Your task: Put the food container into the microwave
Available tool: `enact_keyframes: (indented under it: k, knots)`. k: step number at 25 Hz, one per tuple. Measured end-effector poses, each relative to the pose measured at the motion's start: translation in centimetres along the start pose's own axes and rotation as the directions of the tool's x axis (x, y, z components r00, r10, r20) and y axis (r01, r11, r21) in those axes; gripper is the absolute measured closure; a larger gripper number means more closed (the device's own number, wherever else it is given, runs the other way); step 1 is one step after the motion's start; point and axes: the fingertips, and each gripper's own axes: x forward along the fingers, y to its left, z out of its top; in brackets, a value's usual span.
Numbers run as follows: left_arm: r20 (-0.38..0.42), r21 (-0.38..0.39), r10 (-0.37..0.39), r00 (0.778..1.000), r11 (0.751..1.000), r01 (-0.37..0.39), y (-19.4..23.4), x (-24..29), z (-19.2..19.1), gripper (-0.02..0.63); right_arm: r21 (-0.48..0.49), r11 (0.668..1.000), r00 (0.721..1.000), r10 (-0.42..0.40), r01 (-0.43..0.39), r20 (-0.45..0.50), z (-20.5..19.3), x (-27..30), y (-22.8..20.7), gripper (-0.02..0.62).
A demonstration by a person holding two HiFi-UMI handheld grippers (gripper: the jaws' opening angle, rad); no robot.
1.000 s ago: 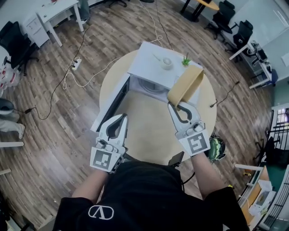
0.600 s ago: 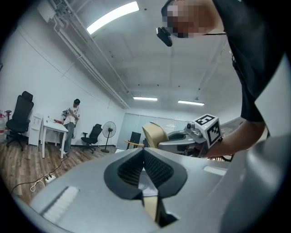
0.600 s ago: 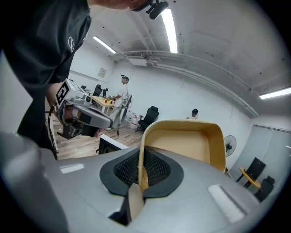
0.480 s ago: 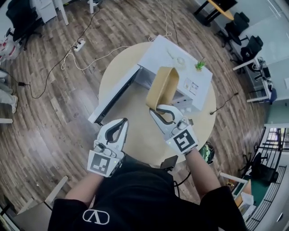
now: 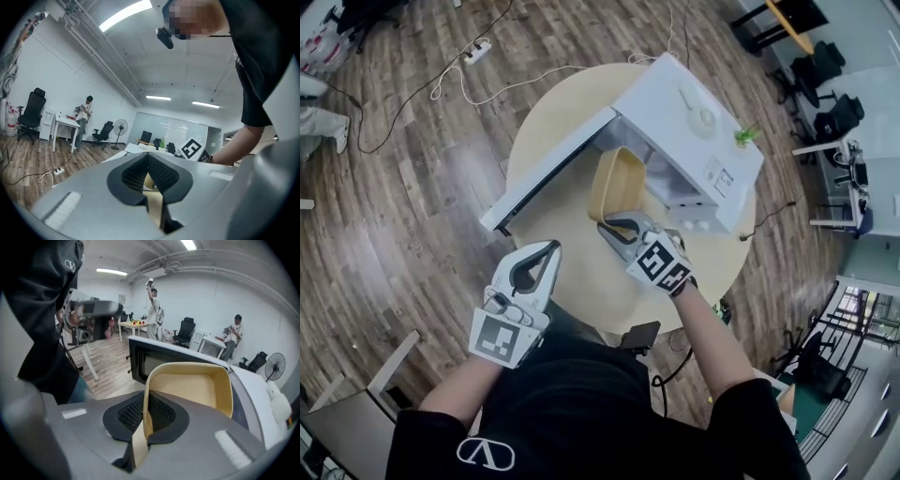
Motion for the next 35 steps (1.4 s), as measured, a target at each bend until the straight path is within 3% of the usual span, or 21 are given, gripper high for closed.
enact_keyframes:
  k: [7, 13, 20, 26, 35]
  knots:
    - [-0.056, -0.064, 0.002, 0.998, 0.998, -0.006, -0.3, -1.1, -3.4, 0.606, 0.118, 0.993, 0.967, 0.047, -0.018, -0.251, -8.6, 3.7, -2.9, 0.583]
    - [-0.087, -0.089, -0.006, 0.996, 0.996, -0.002, -0.6, -1.9, -5.0, 0.606, 0.135, 0.986, 0.927, -0.046, 0.102, -0.372, -13.2, 4.0, -8.5, 0.583]
    - [-0.128, -0.120, -0.005, 0.992, 0.993, -0.011, -0.4, -2.9, -7.0, 0.606, 0.081, 0.959, 0.876, -0.211, 0.272, -0.434, -15.9, 5.2, -14.1, 0.583]
    - [-0.157, -0.130, 0.012, 0.988, 0.991, -0.033, 0.4, -3.9, -8.5, 0.606, -0.006, 0.914, 0.818, -0.366, 0.406, -0.443, -16.6, 6.2, -17.7, 0.583]
    - [-0.192, -0.151, 0.038, 0.981, 0.986, -0.068, 1.9, -5.0, -10.0, 0.606, 0.038, 0.882, 0.785, -0.398, 0.470, -0.475, -18.4, 6.9, -20.8, 0.583]
